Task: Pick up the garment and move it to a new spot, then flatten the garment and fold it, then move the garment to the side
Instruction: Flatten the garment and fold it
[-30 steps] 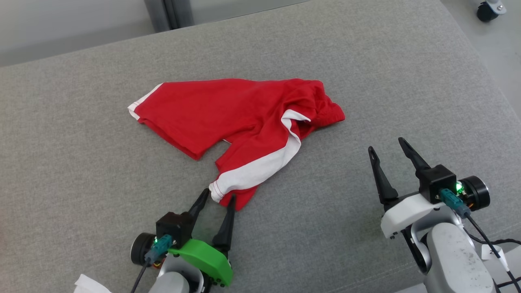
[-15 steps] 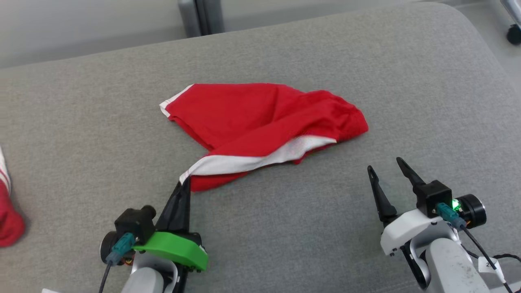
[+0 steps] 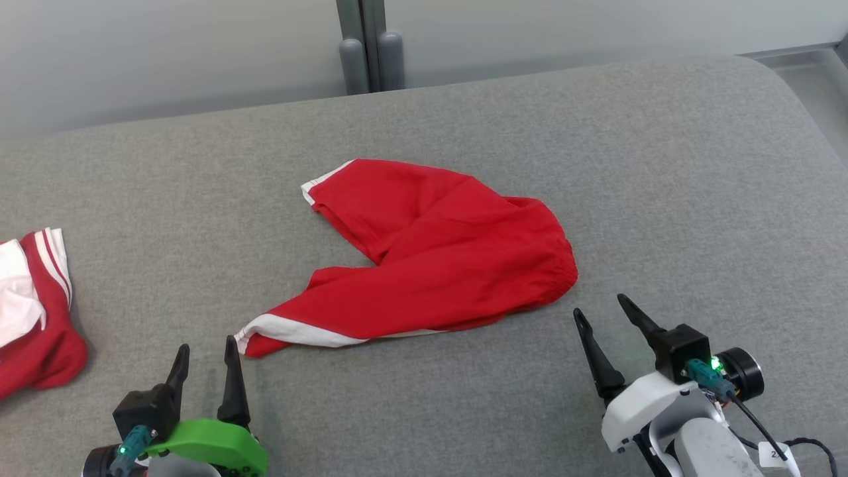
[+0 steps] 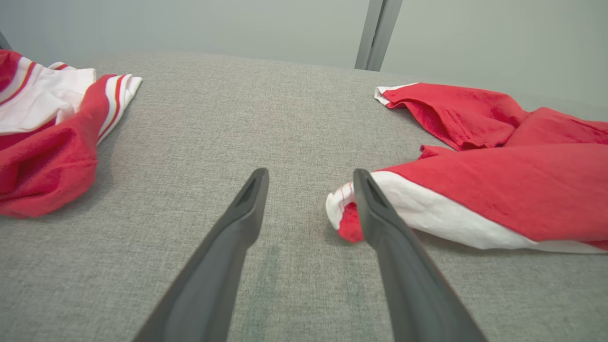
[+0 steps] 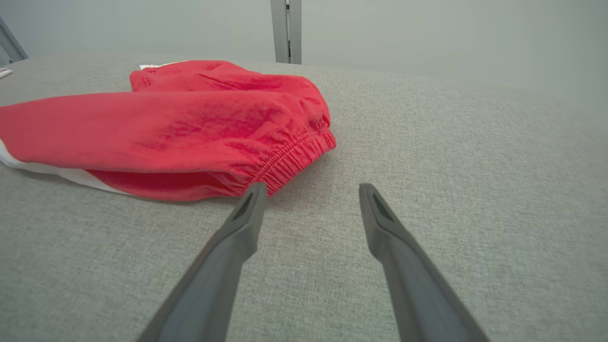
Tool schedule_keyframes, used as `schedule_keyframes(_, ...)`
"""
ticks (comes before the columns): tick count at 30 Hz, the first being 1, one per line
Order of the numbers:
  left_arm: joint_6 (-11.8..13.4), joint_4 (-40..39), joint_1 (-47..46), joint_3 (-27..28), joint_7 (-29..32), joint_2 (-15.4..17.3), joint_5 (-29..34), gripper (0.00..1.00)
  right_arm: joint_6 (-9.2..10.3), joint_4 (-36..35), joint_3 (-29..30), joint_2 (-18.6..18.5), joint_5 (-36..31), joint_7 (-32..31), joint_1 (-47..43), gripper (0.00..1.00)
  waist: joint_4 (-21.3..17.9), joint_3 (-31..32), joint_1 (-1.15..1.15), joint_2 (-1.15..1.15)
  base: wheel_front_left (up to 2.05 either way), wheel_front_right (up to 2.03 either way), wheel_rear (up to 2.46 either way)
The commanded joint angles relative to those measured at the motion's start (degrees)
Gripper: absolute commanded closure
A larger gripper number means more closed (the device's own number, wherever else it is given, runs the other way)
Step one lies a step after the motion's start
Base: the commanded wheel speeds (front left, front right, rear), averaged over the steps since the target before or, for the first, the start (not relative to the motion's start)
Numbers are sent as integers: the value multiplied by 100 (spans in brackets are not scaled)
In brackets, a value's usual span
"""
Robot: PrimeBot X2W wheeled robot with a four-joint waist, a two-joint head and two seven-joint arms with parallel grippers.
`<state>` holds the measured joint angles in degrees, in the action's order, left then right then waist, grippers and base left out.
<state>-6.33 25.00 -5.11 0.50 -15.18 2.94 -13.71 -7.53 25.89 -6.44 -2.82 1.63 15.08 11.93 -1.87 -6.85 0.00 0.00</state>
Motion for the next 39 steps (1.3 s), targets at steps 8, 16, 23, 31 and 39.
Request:
schedule_keyframes(8,11,-242,117,-189,6,5,-29,0,8,67,-93,-20,320,12,-24,0,102,-86,0,0,0,0,0)
schedule_keyframes(16,-42,-488,-23,-547,6,6,-105,0,8,472,-136,-19,1047,12,404,0,430,-280,0,0,0,0,0)
schedule_keyframes(23,-66,-582,-7,-550,6,6,-76,0,8,776,-281,-22,1528,12,646,0,576,-301,0,0,0,0,0)
schedule_keyframes(31,-100,-680,28,-578,6,6,-52,0,8,663,-366,-21,1680,12,677,100,577,-274,0,0,0,0,0)
schedule_keyframes(39,-109,-705,221,-670,6,5,-89,0,8,-124,-313,-20,1645,13,368,100,435,11,0,0,0,0,0)
